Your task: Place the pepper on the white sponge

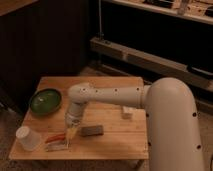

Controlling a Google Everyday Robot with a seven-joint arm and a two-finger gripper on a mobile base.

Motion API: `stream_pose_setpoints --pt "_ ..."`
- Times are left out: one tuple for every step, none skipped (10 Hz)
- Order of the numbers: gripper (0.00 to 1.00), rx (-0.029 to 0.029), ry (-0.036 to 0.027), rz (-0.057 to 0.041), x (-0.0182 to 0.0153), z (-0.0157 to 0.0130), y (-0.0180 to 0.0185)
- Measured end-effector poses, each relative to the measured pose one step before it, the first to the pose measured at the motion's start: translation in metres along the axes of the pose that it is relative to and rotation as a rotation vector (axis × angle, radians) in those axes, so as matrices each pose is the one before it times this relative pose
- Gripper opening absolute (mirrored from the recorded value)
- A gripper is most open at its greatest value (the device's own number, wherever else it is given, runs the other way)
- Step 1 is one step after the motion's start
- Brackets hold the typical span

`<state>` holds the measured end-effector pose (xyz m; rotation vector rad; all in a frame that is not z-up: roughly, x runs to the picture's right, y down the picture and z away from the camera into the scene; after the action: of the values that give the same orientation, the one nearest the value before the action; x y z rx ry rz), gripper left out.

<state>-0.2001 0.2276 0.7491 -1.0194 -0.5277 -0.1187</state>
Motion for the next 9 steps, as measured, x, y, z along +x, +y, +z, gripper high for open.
stream_pose_setpoints --pt "0.42 0.00026 -0.00002 0.00047 0.00055 0.00005 0.00022" --pt "0.42 0.0003 -0.00014 0.0008 0.00072 0.00007 0.0003" --pt "0.42 0.0003 -0.00033 0.00028 0.0002 0.00006 0.00012" --pt "0.42 0.00017 -0.00014 0.00044 0.00039 0.00005 0.00015" --pt "0.42 0.00025 -0.00016 0.00007 0.00023 0.00011 0.00021" --pt "0.42 0.00035 -0.00011 0.00049 0.00051 0.00012 0.0002" --pt "0.42 0.00014 0.00001 0.00001 0.00038 0.00009 0.00023" --pt "0.42 0.00022 -0.00016 0.00006 0.00012 0.00005 0.00014" --pt "0.42 0.00033 -0.00011 -0.00011 0.0004 0.00004 0.00026"
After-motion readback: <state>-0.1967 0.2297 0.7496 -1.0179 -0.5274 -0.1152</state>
